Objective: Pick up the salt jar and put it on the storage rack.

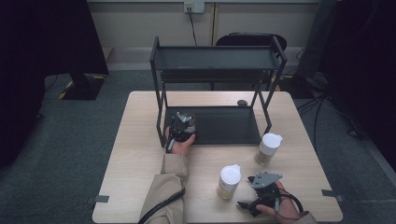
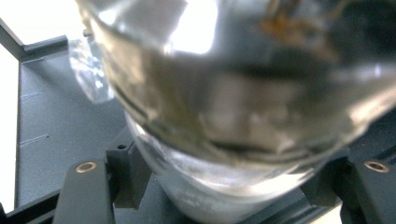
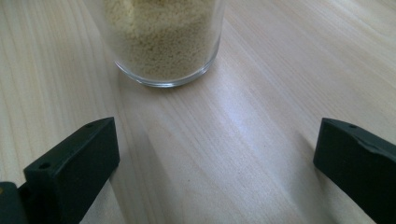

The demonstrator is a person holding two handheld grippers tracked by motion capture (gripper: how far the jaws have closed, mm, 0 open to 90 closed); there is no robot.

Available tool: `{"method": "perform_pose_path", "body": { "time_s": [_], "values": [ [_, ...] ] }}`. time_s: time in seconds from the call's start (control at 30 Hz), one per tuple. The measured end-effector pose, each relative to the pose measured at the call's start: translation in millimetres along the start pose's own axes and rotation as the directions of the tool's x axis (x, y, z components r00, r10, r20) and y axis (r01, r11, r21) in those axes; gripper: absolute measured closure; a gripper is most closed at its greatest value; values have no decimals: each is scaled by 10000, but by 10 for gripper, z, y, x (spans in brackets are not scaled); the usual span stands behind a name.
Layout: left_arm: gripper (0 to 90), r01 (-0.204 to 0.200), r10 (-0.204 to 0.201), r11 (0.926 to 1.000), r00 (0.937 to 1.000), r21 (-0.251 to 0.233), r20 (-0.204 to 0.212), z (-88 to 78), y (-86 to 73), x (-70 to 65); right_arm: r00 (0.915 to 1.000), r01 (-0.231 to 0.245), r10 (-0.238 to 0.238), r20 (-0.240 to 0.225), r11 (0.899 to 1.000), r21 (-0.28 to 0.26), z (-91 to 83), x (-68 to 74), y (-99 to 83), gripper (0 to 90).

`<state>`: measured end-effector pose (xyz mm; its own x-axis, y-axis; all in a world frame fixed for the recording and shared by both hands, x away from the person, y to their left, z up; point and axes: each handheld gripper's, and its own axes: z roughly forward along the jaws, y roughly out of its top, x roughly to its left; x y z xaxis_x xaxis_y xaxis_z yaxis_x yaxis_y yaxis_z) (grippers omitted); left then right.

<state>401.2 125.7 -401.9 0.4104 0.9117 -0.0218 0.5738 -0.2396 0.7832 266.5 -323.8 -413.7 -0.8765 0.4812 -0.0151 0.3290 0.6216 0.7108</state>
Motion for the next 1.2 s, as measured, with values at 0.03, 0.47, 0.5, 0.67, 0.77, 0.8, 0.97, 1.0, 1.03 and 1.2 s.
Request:
{"method": "perform_pose_path", "body": {
  "time_s": [0.03,0.47,0.5,0.67,0.77,0.8,0.97,1.0,1.03,1.2],
  "values": [
    [312,0,0,10000,10000,0,0,0,0,0,10000,0,0,0,10000,0,0,0,0,0],
    [304,25,-23,9998,9999,174,-132,8,32,-42,10000,-5,5,5,10000,1,0,1,0,0],
    [300,22,-20,9998,9999,189,-144,9,32,-44,10000,-5,5,4,10000,0,0,1,0,0],
    [240,140,-132,9996,9995,254,-284,-3,23,-44,10000,-5,5,4,10000,0,0,1,0,0],
    [190,227,-214,9991,9991,357,-360,-17,16,-47,10000,-2,2,5,10000,0,0,1,0,0],
    [174,227,-214,9991,9991,357,-360,-17,16,-47,10000,-2,2,5,10000,0,0,1,0,0],
    [119,210,-188,9987,9987,456,-479,-71,-23,-69,10000,-12,12,15,10000,-1,0,4,0,0],
    [118,160,-140,9989,9988,430,-465,-84,-33,-74,10000,-19,19,21,10000,1,0,6,0,0],
    [113,160,-140,9989,9988,430,-465,-84,-33,-74,10000,-19,19,21,10000,1,0,6,0,0],
    [98,102,-91,9996,9992,269,-401,-161,-83,-113,10000,-27,27,38,10000,6,-1,11,1,0]
  ]
}}
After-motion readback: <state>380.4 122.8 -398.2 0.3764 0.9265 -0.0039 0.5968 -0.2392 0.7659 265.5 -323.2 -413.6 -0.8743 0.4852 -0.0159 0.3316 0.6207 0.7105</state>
